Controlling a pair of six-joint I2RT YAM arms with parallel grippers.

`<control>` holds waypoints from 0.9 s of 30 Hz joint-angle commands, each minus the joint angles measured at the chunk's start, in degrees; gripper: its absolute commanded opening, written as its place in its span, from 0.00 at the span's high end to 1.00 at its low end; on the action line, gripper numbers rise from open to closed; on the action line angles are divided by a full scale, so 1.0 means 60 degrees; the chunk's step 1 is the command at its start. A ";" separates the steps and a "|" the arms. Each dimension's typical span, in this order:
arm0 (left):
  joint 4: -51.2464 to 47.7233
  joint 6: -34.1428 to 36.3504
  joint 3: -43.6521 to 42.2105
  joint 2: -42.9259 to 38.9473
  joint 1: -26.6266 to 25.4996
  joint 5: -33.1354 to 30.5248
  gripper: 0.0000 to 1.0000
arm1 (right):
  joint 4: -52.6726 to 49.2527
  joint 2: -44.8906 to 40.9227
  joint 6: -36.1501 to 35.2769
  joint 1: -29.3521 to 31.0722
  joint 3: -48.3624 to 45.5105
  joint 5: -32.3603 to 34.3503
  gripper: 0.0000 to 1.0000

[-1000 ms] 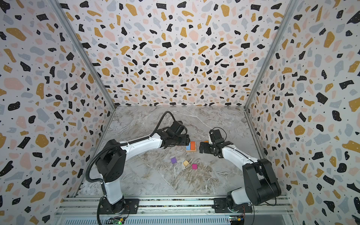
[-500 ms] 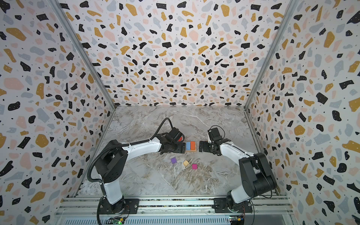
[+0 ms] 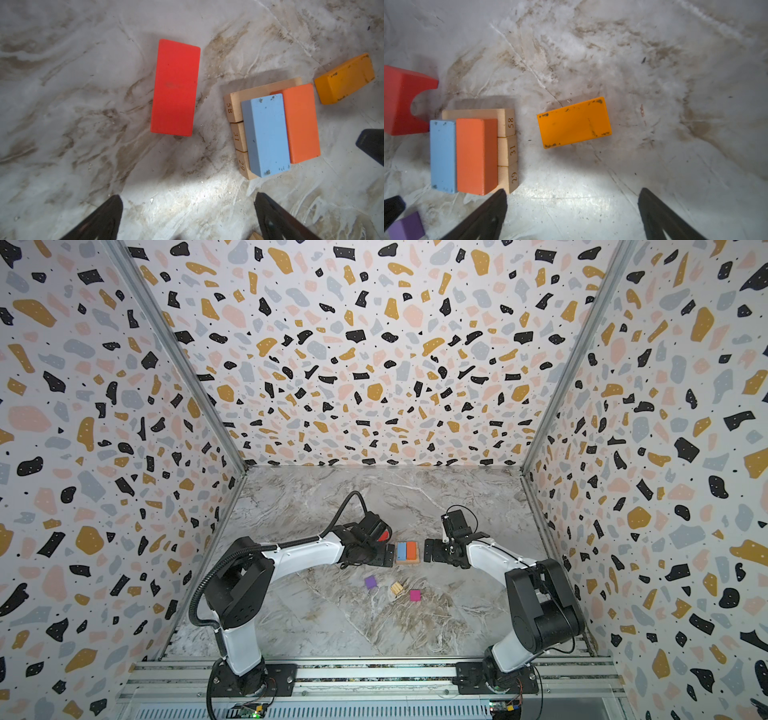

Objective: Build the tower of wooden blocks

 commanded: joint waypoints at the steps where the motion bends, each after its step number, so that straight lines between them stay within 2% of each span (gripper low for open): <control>1: 0.0217 0.0100 0.0084 0.0237 0.0079 0.0123 0.00 | -0.0163 0.0016 -0.0116 0.0007 0.0297 0.0087 0.01; 27: 0.0433 0.0025 0.0495 0.0672 0.0098 0.0188 0.00 | 0.0052 0.0534 -0.0232 0.0132 0.0466 -0.0112 0.00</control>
